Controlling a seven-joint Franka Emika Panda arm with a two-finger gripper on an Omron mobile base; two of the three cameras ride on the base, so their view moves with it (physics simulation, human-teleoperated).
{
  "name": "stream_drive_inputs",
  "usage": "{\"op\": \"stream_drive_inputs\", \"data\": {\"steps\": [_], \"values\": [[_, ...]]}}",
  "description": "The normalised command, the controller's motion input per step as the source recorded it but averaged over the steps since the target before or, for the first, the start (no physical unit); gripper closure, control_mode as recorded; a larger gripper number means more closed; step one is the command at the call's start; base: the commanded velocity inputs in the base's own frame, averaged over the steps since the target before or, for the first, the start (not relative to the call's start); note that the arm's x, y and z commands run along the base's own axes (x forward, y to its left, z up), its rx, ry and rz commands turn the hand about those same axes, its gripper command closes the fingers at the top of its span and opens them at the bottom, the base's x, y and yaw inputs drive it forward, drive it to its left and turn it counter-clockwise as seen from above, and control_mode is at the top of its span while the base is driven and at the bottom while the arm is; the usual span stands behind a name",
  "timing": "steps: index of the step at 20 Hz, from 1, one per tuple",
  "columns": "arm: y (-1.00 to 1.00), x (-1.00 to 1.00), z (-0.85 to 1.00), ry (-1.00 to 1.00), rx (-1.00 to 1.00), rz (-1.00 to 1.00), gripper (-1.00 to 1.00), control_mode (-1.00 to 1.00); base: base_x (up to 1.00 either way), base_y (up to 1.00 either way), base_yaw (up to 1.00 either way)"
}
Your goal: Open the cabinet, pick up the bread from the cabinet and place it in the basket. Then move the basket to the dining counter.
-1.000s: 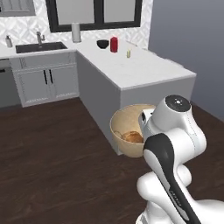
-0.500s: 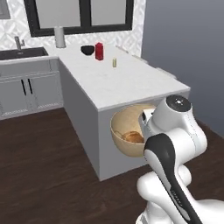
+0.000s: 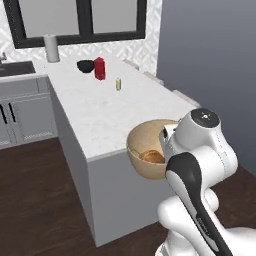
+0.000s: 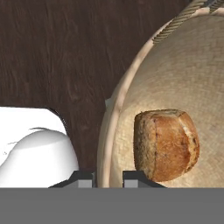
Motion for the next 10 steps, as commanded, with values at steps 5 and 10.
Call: {"op": "stream_drive_inputs", "data": {"steps": [5, 10], "values": [[0.0, 0.0, 0.0, 0.0, 0.0, 0.0, 1.0, 1.0, 1.0, -0.75, 0.0], [0.0, 0.0, 0.0, 0.0, 0.0, 0.0, 1.0, 1.0, 0.93, -0.8, 0.0]]}}
